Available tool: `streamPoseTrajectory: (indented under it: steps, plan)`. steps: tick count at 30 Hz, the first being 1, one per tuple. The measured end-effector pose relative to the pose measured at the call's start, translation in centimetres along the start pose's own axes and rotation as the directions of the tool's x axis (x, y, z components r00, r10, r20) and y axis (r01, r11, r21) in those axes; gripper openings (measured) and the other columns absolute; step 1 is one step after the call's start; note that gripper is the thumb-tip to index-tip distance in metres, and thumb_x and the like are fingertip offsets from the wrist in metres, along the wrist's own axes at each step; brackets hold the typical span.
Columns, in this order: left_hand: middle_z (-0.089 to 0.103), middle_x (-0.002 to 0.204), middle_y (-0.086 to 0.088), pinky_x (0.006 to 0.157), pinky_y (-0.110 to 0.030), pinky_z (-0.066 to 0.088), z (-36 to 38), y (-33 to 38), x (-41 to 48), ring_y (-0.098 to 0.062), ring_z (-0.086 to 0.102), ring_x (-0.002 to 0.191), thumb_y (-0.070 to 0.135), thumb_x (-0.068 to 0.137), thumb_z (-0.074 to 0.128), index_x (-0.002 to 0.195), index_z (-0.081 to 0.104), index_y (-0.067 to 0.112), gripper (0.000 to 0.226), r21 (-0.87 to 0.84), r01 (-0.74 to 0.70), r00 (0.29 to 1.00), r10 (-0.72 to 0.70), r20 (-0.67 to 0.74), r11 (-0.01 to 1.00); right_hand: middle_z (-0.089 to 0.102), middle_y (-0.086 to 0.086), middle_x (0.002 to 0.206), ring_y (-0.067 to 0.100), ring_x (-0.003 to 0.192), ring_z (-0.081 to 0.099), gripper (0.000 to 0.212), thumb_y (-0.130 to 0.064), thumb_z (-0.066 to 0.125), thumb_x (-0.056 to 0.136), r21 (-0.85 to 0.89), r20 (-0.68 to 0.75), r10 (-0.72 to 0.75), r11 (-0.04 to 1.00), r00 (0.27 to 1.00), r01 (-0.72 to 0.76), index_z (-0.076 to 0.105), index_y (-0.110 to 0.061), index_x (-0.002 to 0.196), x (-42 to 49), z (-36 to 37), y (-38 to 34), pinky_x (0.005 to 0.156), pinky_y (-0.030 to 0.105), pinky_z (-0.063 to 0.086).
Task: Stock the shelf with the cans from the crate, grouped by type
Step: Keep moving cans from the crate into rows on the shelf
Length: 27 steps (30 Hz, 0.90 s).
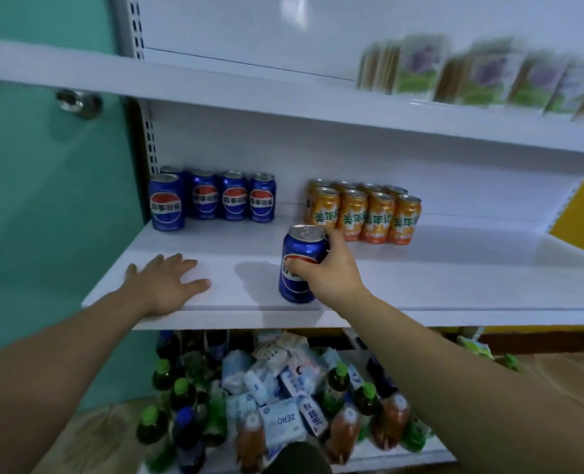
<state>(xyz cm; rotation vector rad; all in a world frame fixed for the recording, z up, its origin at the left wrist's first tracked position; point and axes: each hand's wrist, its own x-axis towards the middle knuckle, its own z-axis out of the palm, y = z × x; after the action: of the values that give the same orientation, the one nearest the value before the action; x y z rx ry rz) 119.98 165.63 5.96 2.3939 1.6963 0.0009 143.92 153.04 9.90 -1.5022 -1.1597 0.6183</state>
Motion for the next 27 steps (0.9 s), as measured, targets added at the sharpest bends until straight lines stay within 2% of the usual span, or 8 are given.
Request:
streamPoseTrajectory:
  steps: [5,11,15,21,27]
  plan:
    - [0.001,0.161,0.009,0.116,-0.055,0.001,0.7,-0.2,0.7,-0.018,0.000,0.148,0.075,0.086,0.024,0.151,0.011,0.038,0.076,0.030,-0.003,0.999,0.004,-0.038,1.000,0.051,-0.013,0.108,0.011,0.101,0.053,0.060,-0.015,0.079,0.076,-0.003,0.070,-0.021,1.000,0.997,0.021,0.040,-0.031,0.118,3.9,4.7,-0.6,0.087,0.028,0.044]
    - [0.003,0.161,0.009,0.116,-0.055,-0.001,0.9,-0.7,1.0,-0.018,0.000,0.148,0.076,0.085,0.025,0.150,0.011,0.039,0.076,0.021,-0.011,0.998,0.013,-0.055,1.000,0.054,-0.010,0.113,0.010,0.105,0.052,0.056,-0.012,0.078,0.077,-0.024,0.173,-0.061,0.998,0.983,0.066,0.046,-0.024,0.121,9.4,11.8,-1.6,0.099,0.033,0.045]
    - [0.002,0.161,0.008,0.116,-0.055,-0.001,0.8,-0.5,0.9,-0.018,-0.001,0.148,0.074,0.085,0.026,0.150,0.012,0.039,0.075,0.021,-0.029,0.997,0.030,-0.071,0.999,0.053,-0.002,0.136,0.018,0.125,0.049,0.068,-0.022,0.076,0.081,-0.092,0.200,-0.039,0.994,0.979,0.059,0.040,-0.023,0.139,12.7,15.0,-1.9,0.102,0.033,0.041]
    - [0.001,0.161,0.008,0.117,-0.055,-0.002,1.1,-0.9,1.2,-0.018,-0.003,0.148,0.077,0.083,0.025,0.150,0.011,0.039,0.078,-0.001,-0.029,0.997,0.029,-0.075,1.000,0.050,0.001,0.139,0.020,0.125,0.050,0.068,-0.026,0.075,0.082,-0.100,0.168,-0.105,0.987,0.980,0.123,0.039,-0.021,0.140,16.6,18.7,-1.3,0.094,0.027,0.039]
    - [0.000,0.161,0.009,0.116,-0.055,-0.004,1.2,-1.0,1.2,-0.017,-0.005,0.147,0.075,0.084,0.027,0.149,0.011,0.039,0.077,-0.007,-0.025,0.997,0.024,-0.076,1.000,0.051,0.001,0.138,0.019,0.123,0.050,0.064,-0.026,0.073,0.083,-0.120,0.094,-0.130,0.983,0.987,0.141,0.040,-0.019,0.138,18.7,20.6,-0.8,0.094,0.028,0.039]
